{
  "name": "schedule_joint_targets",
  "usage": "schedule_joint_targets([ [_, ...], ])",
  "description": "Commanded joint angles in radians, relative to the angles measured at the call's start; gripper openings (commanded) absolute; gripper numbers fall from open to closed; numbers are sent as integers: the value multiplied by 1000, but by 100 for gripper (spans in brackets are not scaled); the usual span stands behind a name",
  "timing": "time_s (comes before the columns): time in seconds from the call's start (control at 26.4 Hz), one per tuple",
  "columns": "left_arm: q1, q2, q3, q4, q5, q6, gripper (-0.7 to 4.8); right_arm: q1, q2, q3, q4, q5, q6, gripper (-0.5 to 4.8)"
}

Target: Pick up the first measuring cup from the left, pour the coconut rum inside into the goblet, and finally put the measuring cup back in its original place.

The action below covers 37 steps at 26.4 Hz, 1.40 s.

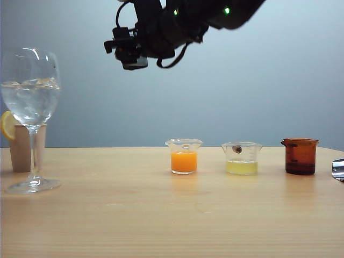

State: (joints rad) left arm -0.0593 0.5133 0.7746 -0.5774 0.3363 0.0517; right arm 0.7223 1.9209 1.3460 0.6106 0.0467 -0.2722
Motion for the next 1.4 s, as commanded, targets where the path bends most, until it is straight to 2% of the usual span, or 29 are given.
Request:
schedule_joint_targets([
  [0.04, 0, -1, 10, 10, -3, 1, -5, 12, -10, -46, 58, 3, 72, -1],
  [0.15, 0, -2, 10, 10, -3, 1, -5, 31, -10, -90, 74, 8, 96, -1],
  [0.34, 0, -1, 10, 10, -3, 1, -5, 85, -8, -161, 128, 89, 118, -1],
  [0.49, 0, -1, 10, 10, -3, 1, -5, 117, -7, -206, 132, 112, 169, -1],
  [0.87, 0, -1, 10, 10, -3, 1, -5, 195, 45, -259, 170, 128, 173, -1],
  [1.4, 0, -1, 10, 10, -2, 1, -5, 193, 201, -256, 310, 200, 214, -1],
])
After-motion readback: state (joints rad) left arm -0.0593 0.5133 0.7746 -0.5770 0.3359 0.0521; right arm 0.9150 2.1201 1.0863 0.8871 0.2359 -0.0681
